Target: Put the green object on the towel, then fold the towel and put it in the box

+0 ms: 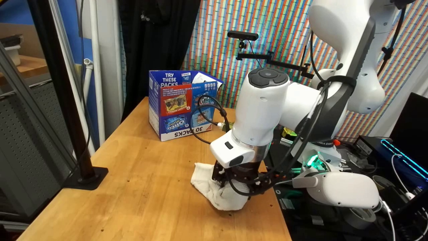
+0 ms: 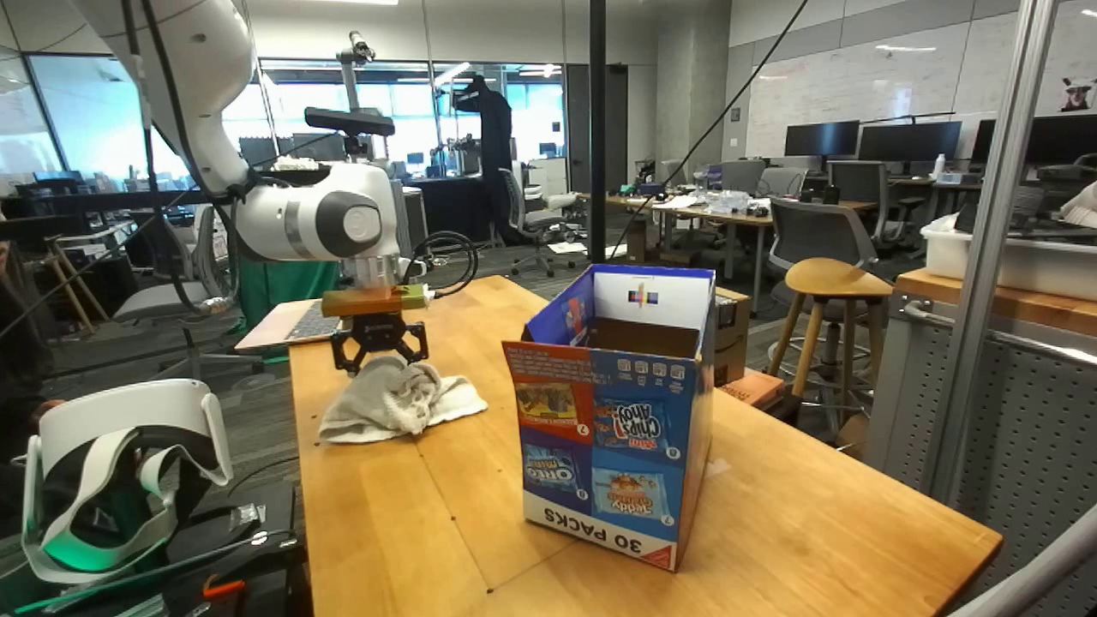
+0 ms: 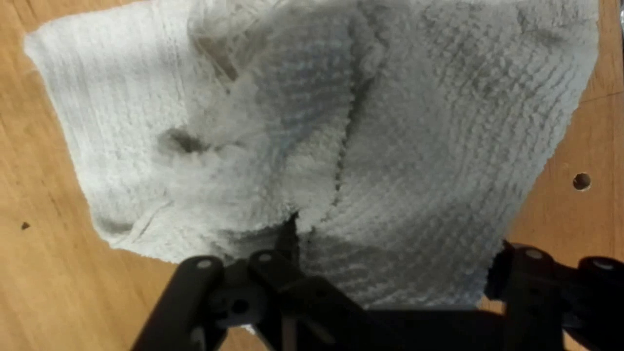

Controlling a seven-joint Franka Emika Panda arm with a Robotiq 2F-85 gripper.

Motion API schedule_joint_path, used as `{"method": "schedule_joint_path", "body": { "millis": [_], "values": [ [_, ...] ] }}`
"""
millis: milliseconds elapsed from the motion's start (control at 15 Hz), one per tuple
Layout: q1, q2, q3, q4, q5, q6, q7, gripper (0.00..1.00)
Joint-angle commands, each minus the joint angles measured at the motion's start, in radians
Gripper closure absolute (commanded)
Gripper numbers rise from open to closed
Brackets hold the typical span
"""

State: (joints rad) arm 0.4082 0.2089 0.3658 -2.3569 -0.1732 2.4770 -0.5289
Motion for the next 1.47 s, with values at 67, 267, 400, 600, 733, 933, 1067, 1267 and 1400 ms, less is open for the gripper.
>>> {"method": "schedule_joint_path", "body": {
  "millis": [67, 267, 400, 600, 733, 933, 1067, 1267, 1400],
  "values": [
    [-0.031, 0.018, 0.01, 0.017, -0.009, -0.022, 0.024, 0.47],
    [-0.039, -0.004, 0.008, -0.002, -0.01, -0.013, 0.037, 0.47],
    [-0.049, -0.032, 0.004, -0.013, -0.009, -0.018, 0.046, 0.47],
    [-0.085, -0.104, 0.0, -0.031, 0.035, -0.057, 0.041, 0.47],
    [-0.121, -0.175, -0.002, -0.061, 0.105, -0.072, 0.004, 0.47],
    [-0.16, -0.295, -0.034, -0.1, 0.228, -0.118, -0.056, 0.47],
    [-0.168, -0.382, -0.08, -0.121, 0.299, -0.169, -0.096, 0.47],
    [-0.164, -0.512, -0.165, -0.145, 0.347, -0.247, -0.128, 0.47],
    [-0.159, -0.586, -0.217, -0.155, 0.351, -0.291, -0.133, 0.47]
  ]
}}
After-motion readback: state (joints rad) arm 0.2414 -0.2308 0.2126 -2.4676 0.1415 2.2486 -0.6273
